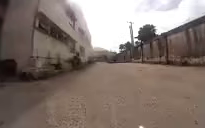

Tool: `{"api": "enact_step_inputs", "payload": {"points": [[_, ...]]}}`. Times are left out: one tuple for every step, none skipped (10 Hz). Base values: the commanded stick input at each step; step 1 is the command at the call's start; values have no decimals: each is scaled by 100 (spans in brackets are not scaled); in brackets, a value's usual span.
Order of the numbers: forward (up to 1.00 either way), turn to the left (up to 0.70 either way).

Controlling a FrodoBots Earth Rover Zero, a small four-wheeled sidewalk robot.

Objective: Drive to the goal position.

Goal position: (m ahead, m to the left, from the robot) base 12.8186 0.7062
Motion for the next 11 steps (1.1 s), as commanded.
{"api": "enact_step_inputs", "payload": {"points": [[100,0],[100,0],[100,0],[100,0],[100,7],[100,22],[100,17],[100,3],[100,0],[100,0],[100,0]]}}
